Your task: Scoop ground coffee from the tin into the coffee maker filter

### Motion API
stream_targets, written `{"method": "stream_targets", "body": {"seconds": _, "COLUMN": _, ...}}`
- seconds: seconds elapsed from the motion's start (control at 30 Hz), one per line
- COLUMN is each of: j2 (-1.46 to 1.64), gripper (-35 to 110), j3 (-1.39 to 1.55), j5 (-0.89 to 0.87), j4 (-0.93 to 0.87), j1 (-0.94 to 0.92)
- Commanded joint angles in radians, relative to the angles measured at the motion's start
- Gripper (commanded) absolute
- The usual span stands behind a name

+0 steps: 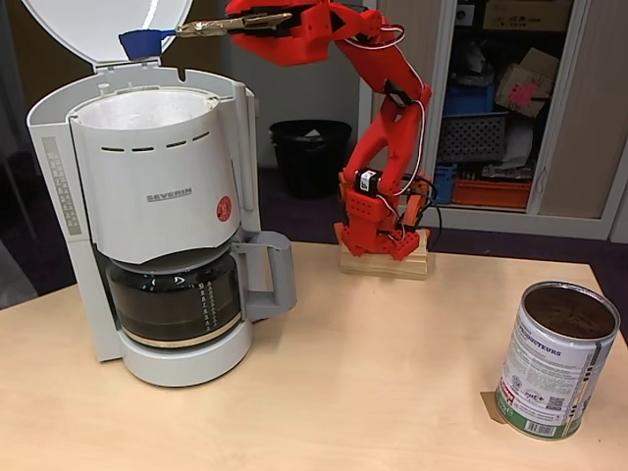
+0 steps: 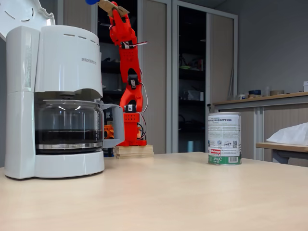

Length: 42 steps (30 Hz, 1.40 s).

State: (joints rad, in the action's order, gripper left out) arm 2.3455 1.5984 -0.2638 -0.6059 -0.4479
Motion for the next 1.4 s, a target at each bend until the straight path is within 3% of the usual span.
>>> {"method": "stream_targets", "body": {"seconds": 0.0, "j2": 0.048, "gripper": 0, "j3": -0.025, "j5": -0.115, "j4": -0.025, "j1": -0.023}}
{"method": "stream_targets", "body": {"seconds": 0.57, "j2": 0.155, "gripper": 0, "j3": 0.114, "j5": -0.451, "j4": -0.037, "j1": -0.175}}
{"method": "stream_targets", "body": {"seconds": 1.07, "j2": 0.201, "gripper": 0, "j3": 0.152, "j5": -0.954, "j4": -0.163, "j1": -0.242}}
{"method": "stream_targets", "body": {"seconds": 1.37, "j2": 0.190, "gripper": 0, "j3": 0.032, "j5": -1.144, "j4": -0.337, "j1": -0.261}}
